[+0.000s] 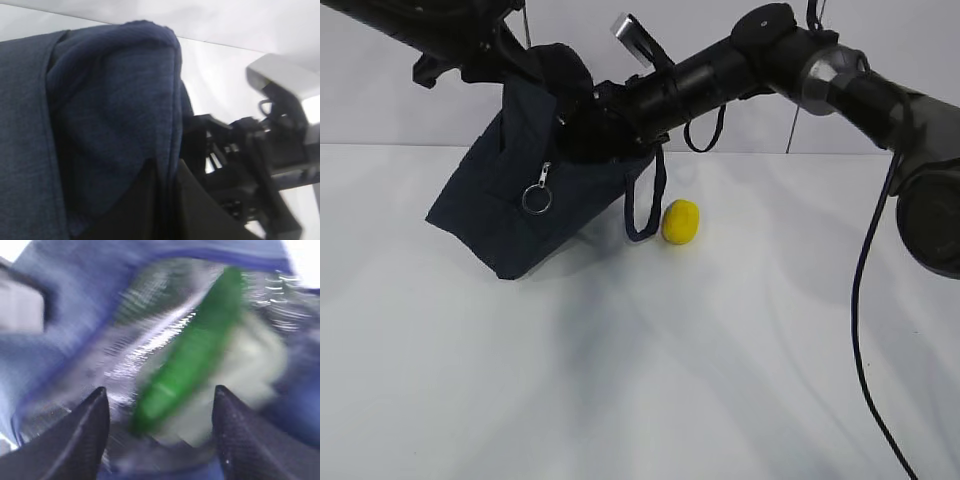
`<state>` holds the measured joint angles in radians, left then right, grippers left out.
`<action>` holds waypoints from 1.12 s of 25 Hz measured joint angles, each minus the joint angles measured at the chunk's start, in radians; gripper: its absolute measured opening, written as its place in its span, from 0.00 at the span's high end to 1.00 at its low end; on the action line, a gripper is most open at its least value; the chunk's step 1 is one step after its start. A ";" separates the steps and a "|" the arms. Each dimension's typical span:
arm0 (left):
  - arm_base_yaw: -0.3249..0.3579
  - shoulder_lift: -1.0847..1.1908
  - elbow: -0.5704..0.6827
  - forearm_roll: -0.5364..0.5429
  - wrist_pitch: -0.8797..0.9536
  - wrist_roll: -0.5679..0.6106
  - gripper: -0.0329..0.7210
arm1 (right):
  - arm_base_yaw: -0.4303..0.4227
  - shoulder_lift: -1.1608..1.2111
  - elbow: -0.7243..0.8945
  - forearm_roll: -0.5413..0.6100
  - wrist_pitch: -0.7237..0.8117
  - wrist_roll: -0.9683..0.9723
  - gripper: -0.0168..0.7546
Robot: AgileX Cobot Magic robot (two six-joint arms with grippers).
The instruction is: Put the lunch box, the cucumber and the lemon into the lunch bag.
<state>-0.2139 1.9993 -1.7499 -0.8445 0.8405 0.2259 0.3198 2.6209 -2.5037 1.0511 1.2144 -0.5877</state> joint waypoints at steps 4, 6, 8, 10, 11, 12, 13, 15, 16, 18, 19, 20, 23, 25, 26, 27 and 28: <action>0.007 0.000 0.000 0.066 0.000 0.000 0.93 | 0.001 0.004 -0.085 -0.037 0.005 0.012 0.32; 0.019 0.000 0.000 0.081 0.000 0.000 0.93 | 0.002 0.004 -0.131 -0.098 0.005 0.050 0.32; 0.040 0.000 0.000 0.083 0.005 0.000 0.93 | 0.005 0.004 -0.170 -0.161 0.011 0.096 0.32; 0.066 0.000 0.000 0.087 0.015 0.000 0.93 | 0.005 0.004 -0.199 -0.222 0.015 0.158 0.32; 0.077 0.000 0.000 0.090 0.020 0.000 0.93 | 0.005 0.004 -0.213 -0.242 0.018 0.176 0.32; 0.090 0.000 0.000 0.090 0.025 0.000 0.93 | 0.005 0.004 -0.222 -0.263 0.020 0.196 0.32; 0.103 0.000 0.000 0.092 0.034 0.000 0.93 | 0.005 0.004 -0.232 -0.285 0.020 0.217 0.32; 0.121 0.000 0.000 0.092 0.045 0.000 0.93 | 0.005 0.004 -0.245 -0.338 0.024 0.273 0.32; 0.129 0.000 0.000 0.092 0.053 0.000 0.93 | 0.005 0.004 -0.248 -0.378 0.025 0.309 0.32; 0.139 0.000 0.000 0.092 0.064 0.000 0.93 | 0.007 0.004 -0.248 -0.464 0.027 0.366 0.32; 0.139 0.000 0.000 0.092 0.066 0.000 0.93 | 0.010 0.004 -0.248 -0.506 0.029 0.386 0.32; 0.141 0.000 0.000 0.092 0.066 0.000 0.93 | 0.009 0.002 -0.248 -0.540 0.029 0.399 0.32; 0.141 0.000 0.000 0.097 0.070 0.000 0.93 | 0.010 -0.021 -0.248 -0.634 0.031 0.422 0.32; 0.142 0.000 0.000 0.107 0.072 0.000 0.93 | 0.010 -0.043 -0.248 -0.679 0.033 0.437 0.32; 0.143 0.000 0.000 0.108 0.072 0.002 0.93 | 0.006 -0.057 -0.248 -0.683 0.035 0.442 0.32; 0.144 0.000 0.000 0.111 0.072 0.005 0.93 | 0.006 -0.070 -0.248 -0.683 0.035 0.445 0.32; 0.146 0.000 0.000 0.111 0.072 0.008 0.93 | 0.006 -0.088 -0.248 -0.678 0.035 0.448 0.32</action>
<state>-0.0684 1.9993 -1.7499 -0.7338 0.9123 0.2334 0.3260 2.5324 -2.7522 0.3732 1.2498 -0.1400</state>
